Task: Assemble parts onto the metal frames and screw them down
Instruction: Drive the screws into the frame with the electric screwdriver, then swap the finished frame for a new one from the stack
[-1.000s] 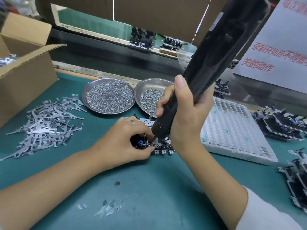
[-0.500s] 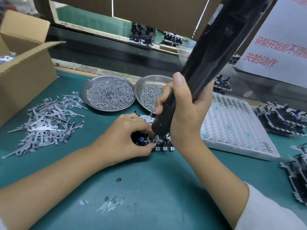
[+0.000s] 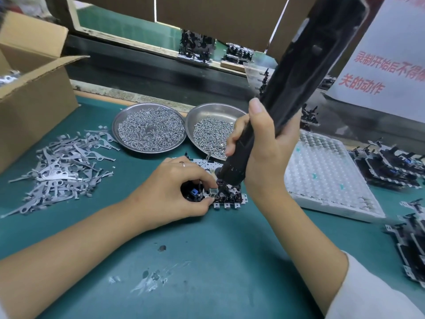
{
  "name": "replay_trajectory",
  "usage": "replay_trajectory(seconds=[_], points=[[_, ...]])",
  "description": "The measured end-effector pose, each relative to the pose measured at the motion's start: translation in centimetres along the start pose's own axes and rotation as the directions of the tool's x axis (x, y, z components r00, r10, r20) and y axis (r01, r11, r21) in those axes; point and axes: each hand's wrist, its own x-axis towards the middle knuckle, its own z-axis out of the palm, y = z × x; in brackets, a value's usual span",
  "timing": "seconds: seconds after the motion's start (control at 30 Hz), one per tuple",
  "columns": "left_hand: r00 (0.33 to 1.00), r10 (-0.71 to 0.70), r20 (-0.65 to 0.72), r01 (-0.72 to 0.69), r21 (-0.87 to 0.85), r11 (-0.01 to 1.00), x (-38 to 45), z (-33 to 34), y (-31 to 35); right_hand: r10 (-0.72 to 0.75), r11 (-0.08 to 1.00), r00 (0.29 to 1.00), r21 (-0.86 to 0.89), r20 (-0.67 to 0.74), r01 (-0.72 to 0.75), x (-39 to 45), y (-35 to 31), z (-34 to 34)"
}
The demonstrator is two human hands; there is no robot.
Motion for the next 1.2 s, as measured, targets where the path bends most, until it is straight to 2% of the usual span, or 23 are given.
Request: replay_trajectory(seconds=[0.13,0.23,0.27,0.33,0.37,0.4,0.43,0.47,0.53,0.57,0.73,0.87,1.03,1.1,1.2], points=[[1.000,-0.010,0.005,0.010,0.001,1.000,0.0,-0.1,0.1,0.023,0.999,1.000,-0.024,0.012,-0.023,0.1,-0.2,-0.3],[1.000,-0.022,0.016,0.022,0.010,1.000,0.0,-0.1,0.4,0.006,0.992,1.000,-0.123,-0.003,-0.006,-0.3,-0.3,-1.0],[0.999,-0.034,0.010,0.034,-0.014,0.999,0.0,-0.2,0.5,-0.010,0.987,0.998,-0.163,-0.069,-0.002,-0.8,-0.2,-1.5],[0.993,-0.112,-0.048,0.105,-0.129,0.986,0.0,-0.4,0.7,-0.060,0.968,0.954,-0.252,-0.294,-0.017,-2.2,0.1,-2.6],[0.981,-0.168,-0.101,0.148,-0.181,0.972,0.1,-0.6,0.7,-0.081,0.945,0.932,-0.324,-0.354,-0.041,-3.2,0.3,-3.0],[0.962,-0.221,-0.163,0.184,-0.215,0.959,0.2,-0.7,0.5,-0.060,0.906,0.942,-0.413,-0.332,-0.088,-4.1,0.7,-3.1],[0.937,-0.267,-0.227,0.212,-0.240,0.947,0.3,-0.8,0.4,0.005,0.834,0.970,-0.534,-0.244,-0.139,-5.0,1.1,-2.9],[0.910,-0.300,-0.286,0.227,-0.262,0.938,0.4,-0.9,0.2,0.094,0.714,0.986,-0.681,-0.135,-0.161,-5.8,1.5,-2.5],[0.868,-0.336,-0.366,0.231,-0.300,0.925,0.6,-0.8,0.0,0.230,0.417,0.973,-0.906,0.027,-0.073,-6.7,2.6,-1.4],[0.858,-0.341,-0.383,0.227,-0.311,0.923,0.6,-0.8,0.0,0.255,0.314,0.965,-0.949,0.069,-0.015,-6.7,3.0,-0.7],[0.863,-0.299,-0.408,0.193,-0.280,0.940,0.5,-0.6,0.0,0.294,0.115,0.952,-0.992,0.084,0.052,-5.6,4.2,1.3],[0.865,-0.277,-0.418,0.176,-0.263,0.949,0.2,-0.5,-0.2,0.326,0.176,0.936,-0.981,0.134,0.079,-6.0,3.2,0.8],[0.870,-0.247,-0.427,0.154,-0.241,0.958,0.1,-0.3,-0.8,0.363,0.260,0.909,-0.959,0.204,0.111,-8.5,-1.3,-3.0],[0.871,-0.250,-0.422,0.148,-0.259,0.954,0.1,-0.2,-1.0,0.356,0.299,0.916,-0.951,0.186,0.077,-9.4,-3.5,-5.3],[0.878,-0.229,-0.421,0.131,-0.248,0.960,0.0,-0.2,-1.7,0.271,0.283,0.957,-0.959,0.101,0.021,-9.7,-7.2,-8.7]])
